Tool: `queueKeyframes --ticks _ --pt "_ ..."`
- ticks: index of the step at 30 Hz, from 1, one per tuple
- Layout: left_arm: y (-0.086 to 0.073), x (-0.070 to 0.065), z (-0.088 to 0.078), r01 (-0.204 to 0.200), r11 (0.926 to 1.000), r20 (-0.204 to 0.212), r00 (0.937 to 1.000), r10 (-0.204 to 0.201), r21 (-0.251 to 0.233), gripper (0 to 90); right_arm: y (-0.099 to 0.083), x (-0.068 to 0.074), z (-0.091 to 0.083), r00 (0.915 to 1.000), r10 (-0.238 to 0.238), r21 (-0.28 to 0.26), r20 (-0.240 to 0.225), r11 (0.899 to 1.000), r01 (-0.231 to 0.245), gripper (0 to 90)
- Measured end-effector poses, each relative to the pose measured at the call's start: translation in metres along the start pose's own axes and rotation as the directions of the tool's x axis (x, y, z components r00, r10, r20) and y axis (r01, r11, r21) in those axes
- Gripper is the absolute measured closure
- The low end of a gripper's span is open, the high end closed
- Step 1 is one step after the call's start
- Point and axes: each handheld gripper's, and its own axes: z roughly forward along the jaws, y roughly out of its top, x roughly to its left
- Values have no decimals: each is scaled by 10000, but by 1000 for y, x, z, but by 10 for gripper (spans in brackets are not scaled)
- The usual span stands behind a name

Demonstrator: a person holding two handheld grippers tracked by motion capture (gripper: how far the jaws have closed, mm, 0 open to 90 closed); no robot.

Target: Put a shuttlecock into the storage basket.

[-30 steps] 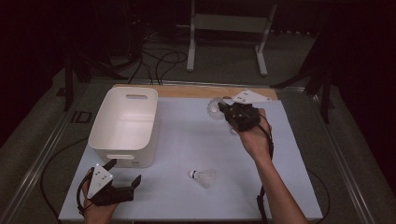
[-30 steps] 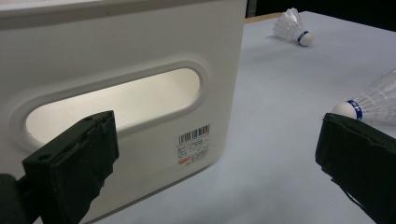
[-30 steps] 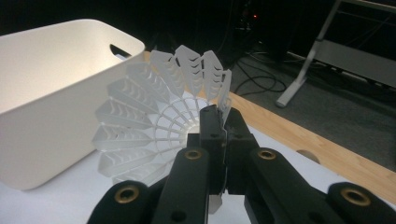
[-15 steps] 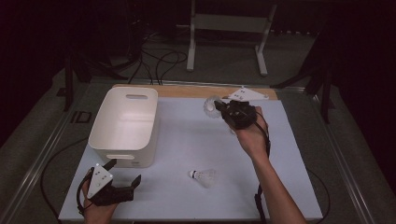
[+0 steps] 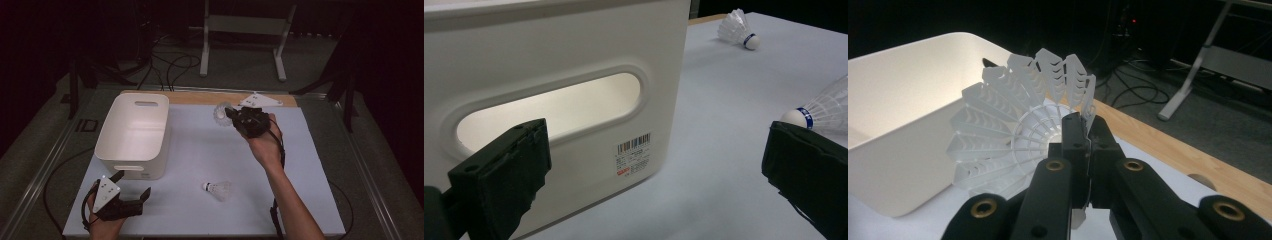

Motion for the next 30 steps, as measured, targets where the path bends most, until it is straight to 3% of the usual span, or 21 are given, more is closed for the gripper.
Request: queueKeyframes --ticks 30 --pt "0 0 0 -10 10000 9 10000 10 9 0 4 9 12 9997 -70 112 -231 9999 72 889"
